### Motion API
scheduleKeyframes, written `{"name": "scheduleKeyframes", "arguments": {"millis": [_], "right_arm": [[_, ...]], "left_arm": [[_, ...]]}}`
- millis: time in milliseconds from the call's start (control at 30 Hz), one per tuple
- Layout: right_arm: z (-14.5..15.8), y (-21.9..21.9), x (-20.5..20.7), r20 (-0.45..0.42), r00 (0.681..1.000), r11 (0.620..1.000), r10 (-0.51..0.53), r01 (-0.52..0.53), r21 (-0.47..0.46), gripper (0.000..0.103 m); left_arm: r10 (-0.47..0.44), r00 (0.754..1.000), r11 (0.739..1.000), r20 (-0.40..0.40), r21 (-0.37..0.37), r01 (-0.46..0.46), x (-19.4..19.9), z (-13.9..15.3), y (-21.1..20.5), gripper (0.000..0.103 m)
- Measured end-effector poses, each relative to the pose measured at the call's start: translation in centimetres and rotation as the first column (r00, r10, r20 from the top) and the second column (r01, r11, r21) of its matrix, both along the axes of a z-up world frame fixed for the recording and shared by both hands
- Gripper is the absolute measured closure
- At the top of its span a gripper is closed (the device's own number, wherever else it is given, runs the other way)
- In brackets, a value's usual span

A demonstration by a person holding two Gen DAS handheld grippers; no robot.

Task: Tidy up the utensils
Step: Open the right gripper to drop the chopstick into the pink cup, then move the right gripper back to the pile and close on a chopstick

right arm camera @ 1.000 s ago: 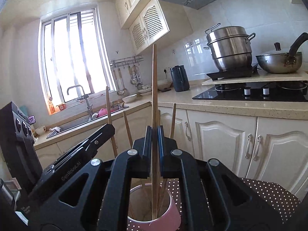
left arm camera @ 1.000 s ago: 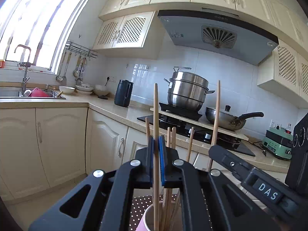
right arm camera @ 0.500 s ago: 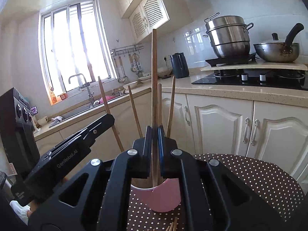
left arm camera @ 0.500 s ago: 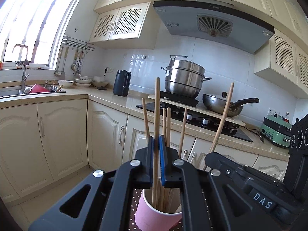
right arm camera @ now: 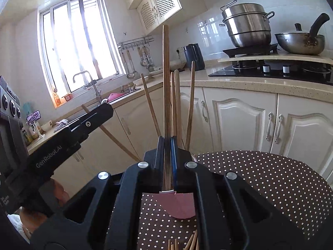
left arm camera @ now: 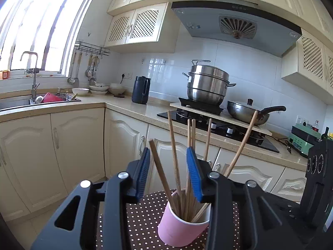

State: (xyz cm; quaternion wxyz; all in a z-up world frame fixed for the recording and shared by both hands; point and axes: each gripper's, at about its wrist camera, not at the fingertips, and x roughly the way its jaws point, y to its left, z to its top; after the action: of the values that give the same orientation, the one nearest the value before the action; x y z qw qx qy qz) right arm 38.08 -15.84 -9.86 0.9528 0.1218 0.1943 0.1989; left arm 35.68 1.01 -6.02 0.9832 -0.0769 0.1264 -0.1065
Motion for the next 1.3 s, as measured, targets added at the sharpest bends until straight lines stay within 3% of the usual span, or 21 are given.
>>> {"name": "scheduleKeyframes", "arguments": {"millis": [233, 400, 533, 700, 733, 1033, 1300], "right_arm": [[0.2, 0.4, -0.4, -0.022, 1.000, 1.000, -0.007, 0.007, 0.001, 0.095], [0.7, 0.7, -1.2, -0.022, 1.000, 1.000, -0.010, 0.010, -0.009, 0.093], [1.3, 0.3, -2.1, -0.014, 1.000, 1.000, -0.027, 0.027, -0.005, 0.072], [2.3, -0.1, -3.6, 0.001, 0.999, 0.999, -0.037, 0.037, -0.005, 0.067], [2.5, -0.2, -4.0, 0.006, 0.999, 0.999, -0.039, 0.039, -0.004, 0.060], [4.8, -1.6, -7.6, 0.039, 0.997, 0.998, -0.067, 0.068, -0.010, 0.059], [5.0, -3.0, -10.9, 0.034, 0.997, 0.997, -0.076, 0.077, -0.019, 0.059]], "left_arm": [[0.042, 0.999, 0.999, -0.002, 0.028, -0.042, -0.8, 0.4, 0.8, 0.047], [0.070, 0.998, 0.997, -0.010, 0.037, -0.069, -1.4, 0.8, 1.4, 0.041], [0.081, 0.997, 0.996, -0.014, 0.037, -0.080, -2.2, 1.2, 1.8, 0.038], [0.085, 0.996, 0.995, -0.011, 0.052, -0.084, -3.8, 2.0, 2.1, 0.037], [0.084, 0.996, 0.995, -0.007, 0.053, -0.084, -4.2, 2.2, 2.1, 0.037], [0.076, 0.997, 0.996, 0.012, 0.055, -0.076, -8.1, 3.8, 2.2, 0.035], [0.042, 0.998, 0.996, -0.037, 0.082, -0.039, -10.9, 3.4, 0.5, 0.034]]}}
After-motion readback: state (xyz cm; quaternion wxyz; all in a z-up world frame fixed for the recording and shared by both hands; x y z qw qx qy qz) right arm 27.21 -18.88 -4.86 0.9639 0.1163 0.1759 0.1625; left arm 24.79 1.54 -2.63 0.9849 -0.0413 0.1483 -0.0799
